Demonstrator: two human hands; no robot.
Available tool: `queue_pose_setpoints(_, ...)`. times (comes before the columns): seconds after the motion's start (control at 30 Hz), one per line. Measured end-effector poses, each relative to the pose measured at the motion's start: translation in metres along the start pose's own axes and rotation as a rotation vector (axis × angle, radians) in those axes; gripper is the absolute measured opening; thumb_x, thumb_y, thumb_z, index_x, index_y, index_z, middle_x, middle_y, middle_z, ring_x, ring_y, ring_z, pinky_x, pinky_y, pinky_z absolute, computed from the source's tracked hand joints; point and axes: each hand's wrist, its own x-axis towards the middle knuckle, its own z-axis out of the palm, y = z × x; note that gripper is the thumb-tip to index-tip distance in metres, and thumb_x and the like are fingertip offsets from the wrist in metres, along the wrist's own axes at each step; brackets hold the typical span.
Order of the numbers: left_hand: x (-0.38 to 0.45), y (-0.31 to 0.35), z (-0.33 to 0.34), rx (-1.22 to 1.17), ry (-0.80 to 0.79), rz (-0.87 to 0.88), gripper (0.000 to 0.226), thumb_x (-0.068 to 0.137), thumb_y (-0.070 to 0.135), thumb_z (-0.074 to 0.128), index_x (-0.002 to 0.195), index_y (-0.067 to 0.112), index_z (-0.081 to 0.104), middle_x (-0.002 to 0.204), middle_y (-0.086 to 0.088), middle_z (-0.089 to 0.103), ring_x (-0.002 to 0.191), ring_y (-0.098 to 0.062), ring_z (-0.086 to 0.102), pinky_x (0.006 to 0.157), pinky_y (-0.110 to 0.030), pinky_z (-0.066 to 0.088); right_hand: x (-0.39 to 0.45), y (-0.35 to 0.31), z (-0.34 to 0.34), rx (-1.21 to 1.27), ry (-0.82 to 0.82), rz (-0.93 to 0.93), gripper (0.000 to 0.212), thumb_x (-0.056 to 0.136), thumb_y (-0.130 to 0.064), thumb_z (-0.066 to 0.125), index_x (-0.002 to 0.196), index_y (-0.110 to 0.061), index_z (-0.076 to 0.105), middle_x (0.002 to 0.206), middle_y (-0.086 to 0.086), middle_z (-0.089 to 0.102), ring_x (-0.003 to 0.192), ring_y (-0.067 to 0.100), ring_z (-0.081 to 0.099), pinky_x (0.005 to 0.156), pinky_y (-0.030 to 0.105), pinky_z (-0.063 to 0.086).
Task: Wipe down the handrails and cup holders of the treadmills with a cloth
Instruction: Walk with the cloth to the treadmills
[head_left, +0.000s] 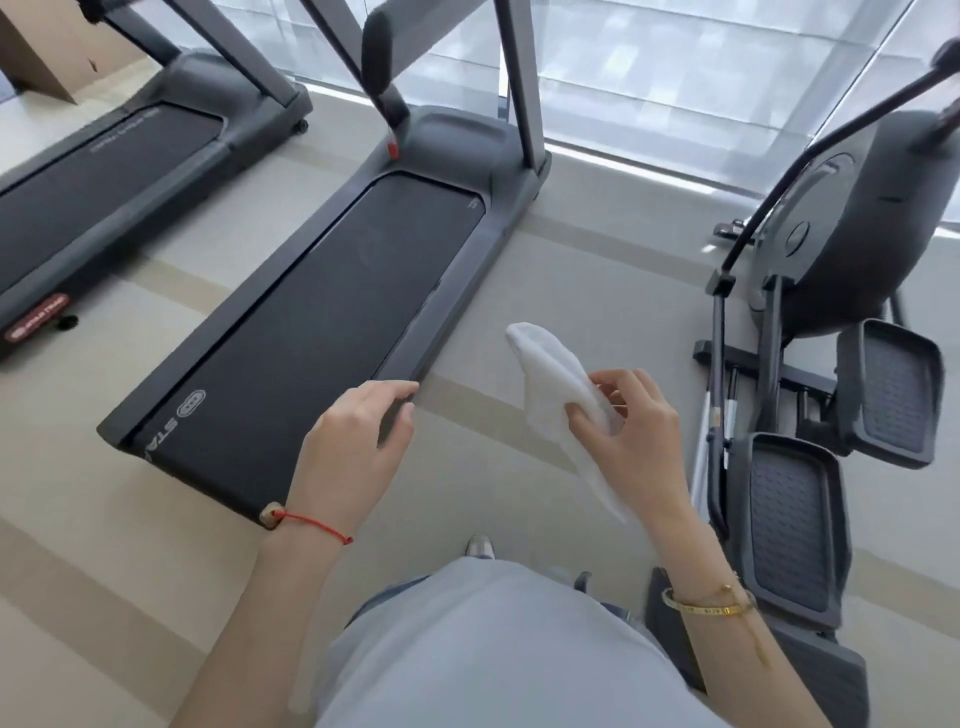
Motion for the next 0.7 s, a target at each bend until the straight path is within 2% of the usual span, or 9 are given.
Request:
queue_pose_setpoints(0.33,0.181,-0.009,0.016,0.014,-0.003,-0.003,0.025,0.098,0.023,0.053,0.120,0.021,0.066,0.118,0.009,0.067,0.111,-0.011,0.060,0.095,-0.036,0.051,0.176,0.011,0.045,0.025,-0.034,-0.010,0.026,0.079,-0.020,0.074,0.102,-0.014,0.064,0.097,-0.005,0.058,0.081,0.002,0.051,0.073,0.004,0.039)
queue_pose_setpoints(0.5,0.272,-0.008,0.038,0.011,0.063,-0.037,0.025,0.098,0.024,0.053,0.119,0.022,0.066,0.118,0.011,0.066,0.110,-0.010,0.061,0.095,-0.035,0.052,0.285,0.027,0.071,0.050,-0.063,-0.064,0.025,0.078,-0.019,0.075,0.101,-0.015,0.064,0.095,-0.008,0.057,0.082,0.009,0.055,0.072,0.007,0.041)
queue_pose_setpoints(0.6,0.333,-0.003,0.046,0.021,0.112,-0.052,0.026,0.099,0.025,0.052,0.121,0.022,0.065,0.120,0.011,0.066,0.112,-0.008,0.060,0.097,-0.031,0.050,0.358,0.031,0.084,0.065,-0.083,-0.118,0.026,0.079,-0.020,0.075,0.102,-0.015,0.064,0.095,-0.009,0.055,0.080,0.005,0.053,0.070,0.009,0.041)
queue_pose_setpoints(0.7,0.390,0.005,0.047,0.021,0.188,-0.091,0.026,0.099,0.025,0.052,0.122,0.022,0.065,0.120,0.009,0.066,0.113,-0.008,0.060,0.097,-0.029,0.050,0.432,0.027,0.093,0.062,-0.112,-0.198,0.028,0.080,-0.022,0.074,0.105,-0.017,0.062,0.097,-0.010,0.054,0.078,0.001,0.050,0.068,0.005,0.040)
